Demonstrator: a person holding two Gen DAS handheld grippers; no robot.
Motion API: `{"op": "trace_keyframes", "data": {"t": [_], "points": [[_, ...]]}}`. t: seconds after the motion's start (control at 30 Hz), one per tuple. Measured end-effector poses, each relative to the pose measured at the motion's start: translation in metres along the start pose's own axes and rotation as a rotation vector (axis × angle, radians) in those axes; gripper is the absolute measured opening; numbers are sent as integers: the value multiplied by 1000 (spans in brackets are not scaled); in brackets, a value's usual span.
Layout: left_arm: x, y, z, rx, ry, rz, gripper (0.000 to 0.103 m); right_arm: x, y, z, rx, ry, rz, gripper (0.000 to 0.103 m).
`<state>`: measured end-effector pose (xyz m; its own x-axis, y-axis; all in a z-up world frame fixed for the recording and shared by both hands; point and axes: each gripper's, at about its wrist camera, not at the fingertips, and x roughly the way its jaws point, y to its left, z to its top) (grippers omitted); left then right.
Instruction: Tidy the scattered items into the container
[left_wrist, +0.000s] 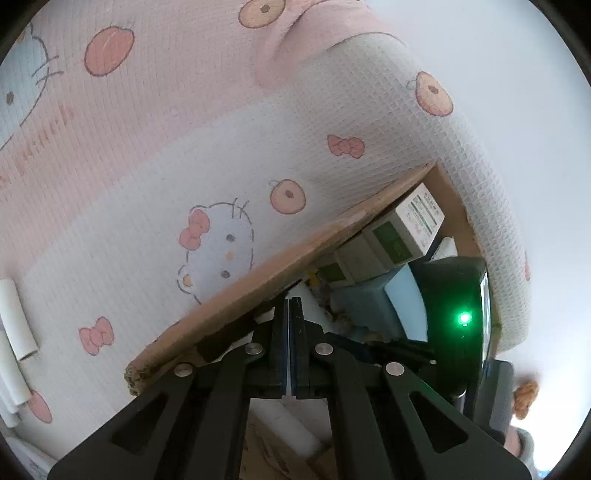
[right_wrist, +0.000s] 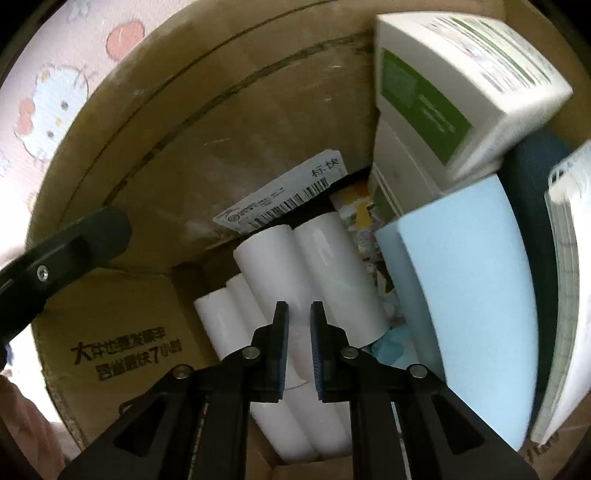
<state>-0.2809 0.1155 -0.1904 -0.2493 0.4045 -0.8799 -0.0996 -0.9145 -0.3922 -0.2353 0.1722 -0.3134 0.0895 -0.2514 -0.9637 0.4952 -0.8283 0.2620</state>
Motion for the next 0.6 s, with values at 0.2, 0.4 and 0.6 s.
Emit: {"op": "trace_keyframes", "data": {"t": [0.2, 0.4, 0.6], "points": [[-4, -3, -1, 1, 7, -15, 0, 6, 3, 7, 3, 49, -35, 8], [-6, -10, -3, 18, 66, 1, 0, -4, -9, 0, 62, 57, 34, 8], [1, -26, -13, 0, 135, 38, 7, -63, -10, -24, 1, -133, -75, 9]]}}
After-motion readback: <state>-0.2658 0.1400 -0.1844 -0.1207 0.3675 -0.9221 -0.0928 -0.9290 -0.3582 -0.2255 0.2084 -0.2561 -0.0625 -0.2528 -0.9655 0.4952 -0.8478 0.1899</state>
